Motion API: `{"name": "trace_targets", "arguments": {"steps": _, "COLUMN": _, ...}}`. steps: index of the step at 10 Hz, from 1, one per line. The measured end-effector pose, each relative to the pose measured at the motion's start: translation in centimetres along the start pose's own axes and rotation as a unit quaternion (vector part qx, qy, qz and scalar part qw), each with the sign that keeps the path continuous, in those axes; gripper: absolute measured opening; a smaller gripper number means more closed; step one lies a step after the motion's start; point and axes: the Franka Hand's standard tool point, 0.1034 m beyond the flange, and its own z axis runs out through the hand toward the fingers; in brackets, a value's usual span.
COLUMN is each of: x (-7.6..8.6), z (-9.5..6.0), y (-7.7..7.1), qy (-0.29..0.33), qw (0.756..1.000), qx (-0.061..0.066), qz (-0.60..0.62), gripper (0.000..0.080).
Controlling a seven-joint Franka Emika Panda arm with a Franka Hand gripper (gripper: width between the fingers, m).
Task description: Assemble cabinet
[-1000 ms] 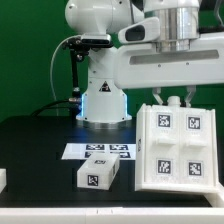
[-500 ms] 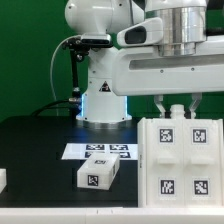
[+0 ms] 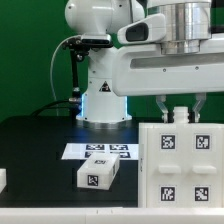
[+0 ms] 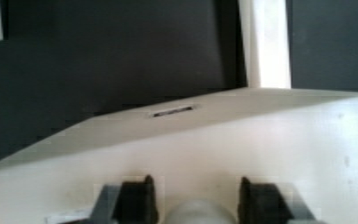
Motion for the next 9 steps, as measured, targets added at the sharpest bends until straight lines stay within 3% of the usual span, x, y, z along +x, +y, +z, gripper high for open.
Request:
{"name": "trace_targets", "arguments": {"steps": 3, "x": 0.18, "z": -0.04, "y": 0.00, "qy": 0.001, "qw": 1.000, "qx": 0.001, "qz": -0.001, "gripper": 0.0222}}
{"name": "trace_targets", "arguments": {"steps": 5, "x": 0.21, "z": -0.05, "y": 0.01, "qy": 0.002, "qw": 1.000, "qx": 0.001, "qz": -0.001, "gripper": 0.0265}}
{"name": "trace_targets", "arguments": {"steps": 7, "x": 0.27, "z": -0.15, "y": -0.02, "qy": 0.003, "qw": 1.000, "qx": 0.002, "qz": -0.001, "gripper": 0.0640}}
{"name": "trace_targets", "arguments": {"steps": 8, "x": 0.31, "z": -0.20, "y": -0.04, "qy": 0.003, "qw": 1.000, "qx": 0.002, "qz": -0.001, "gripper": 0.0746}}
{"name": "trace_targets", "arguments": {"steps": 9, "x": 0.18, "z": -0.34, "y": 0.09, "qy": 0.002, "qw": 1.000, "qx": 0.002, "qz": 0.000, "gripper": 0.0746}}
